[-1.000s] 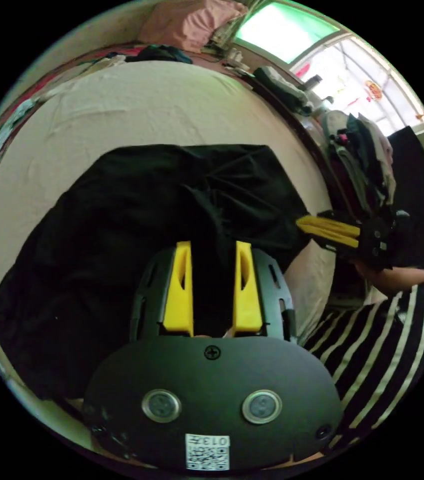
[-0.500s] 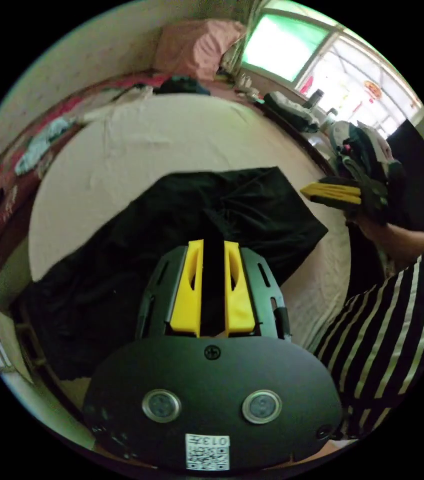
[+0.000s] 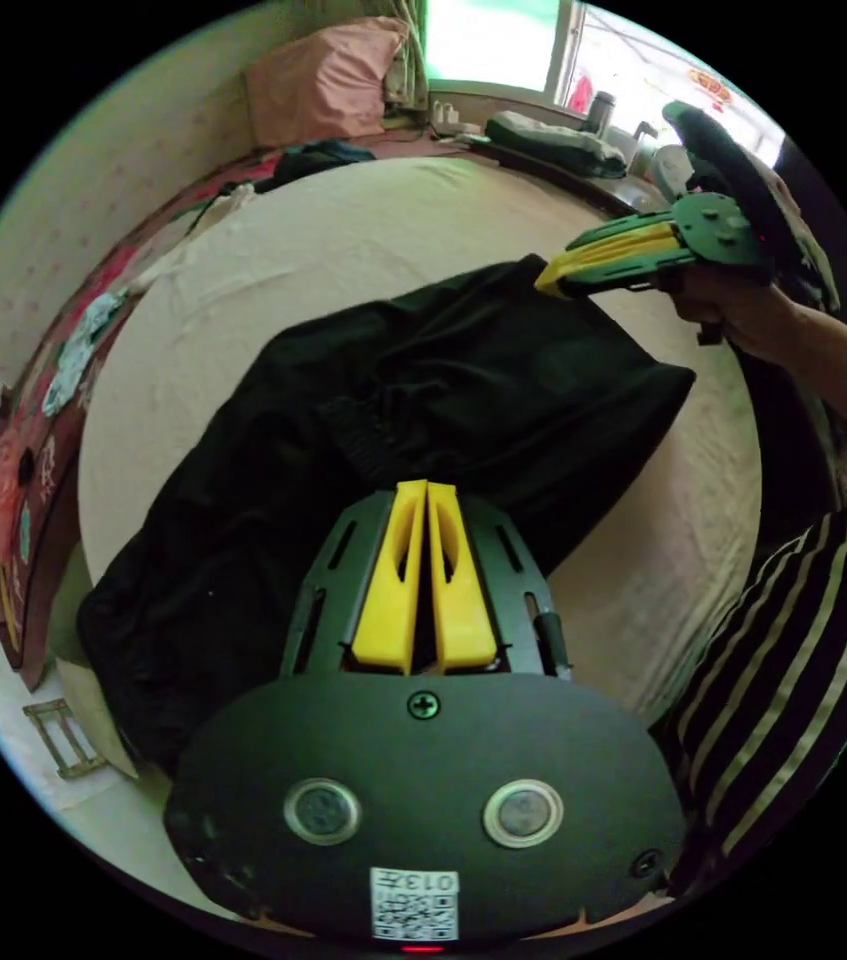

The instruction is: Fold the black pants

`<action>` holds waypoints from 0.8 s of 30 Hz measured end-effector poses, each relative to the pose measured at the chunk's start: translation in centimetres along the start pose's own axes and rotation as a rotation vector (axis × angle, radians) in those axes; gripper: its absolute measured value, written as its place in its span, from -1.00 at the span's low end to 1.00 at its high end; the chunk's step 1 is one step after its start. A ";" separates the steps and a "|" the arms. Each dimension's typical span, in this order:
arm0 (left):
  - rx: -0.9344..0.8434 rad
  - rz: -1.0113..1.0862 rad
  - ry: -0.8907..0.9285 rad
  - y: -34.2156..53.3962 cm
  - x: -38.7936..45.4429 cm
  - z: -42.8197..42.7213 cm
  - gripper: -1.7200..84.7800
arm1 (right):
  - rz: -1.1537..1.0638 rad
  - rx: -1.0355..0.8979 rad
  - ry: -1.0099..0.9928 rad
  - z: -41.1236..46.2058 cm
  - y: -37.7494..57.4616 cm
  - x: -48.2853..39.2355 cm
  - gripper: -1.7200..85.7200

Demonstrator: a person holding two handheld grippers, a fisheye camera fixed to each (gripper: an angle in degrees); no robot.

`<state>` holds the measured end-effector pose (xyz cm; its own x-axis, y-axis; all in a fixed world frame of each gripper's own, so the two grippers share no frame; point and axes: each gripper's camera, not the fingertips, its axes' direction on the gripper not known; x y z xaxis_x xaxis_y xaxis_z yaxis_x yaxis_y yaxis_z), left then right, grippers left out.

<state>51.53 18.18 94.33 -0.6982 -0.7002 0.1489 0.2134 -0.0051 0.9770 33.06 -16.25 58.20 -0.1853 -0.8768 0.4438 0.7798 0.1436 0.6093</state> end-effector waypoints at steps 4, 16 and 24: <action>-0.012 0.006 0.028 2.9 -0.1 -0.9 -0.97 | -0.133 -0.035 -0.003 1.8 -0.6 -4.2 -0.96; 0.263 -0.708 -0.162 22.5 -13.1 -15.0 -0.71 | -0.283 0.079 -0.194 3.4 -11.4 -5.1 -0.90; 0.365 -1.047 0.053 38.7 -21.7 -16.1 -0.54 | -0.572 0.172 -0.452 5.5 -28.0 -13.6 -0.75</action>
<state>85.91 21.66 126.45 -0.3841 -0.5029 -0.7744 -0.6850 -0.4071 0.6042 10.43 -5.82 38.75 -0.7904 -0.5672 0.2313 0.3903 -0.1752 0.9039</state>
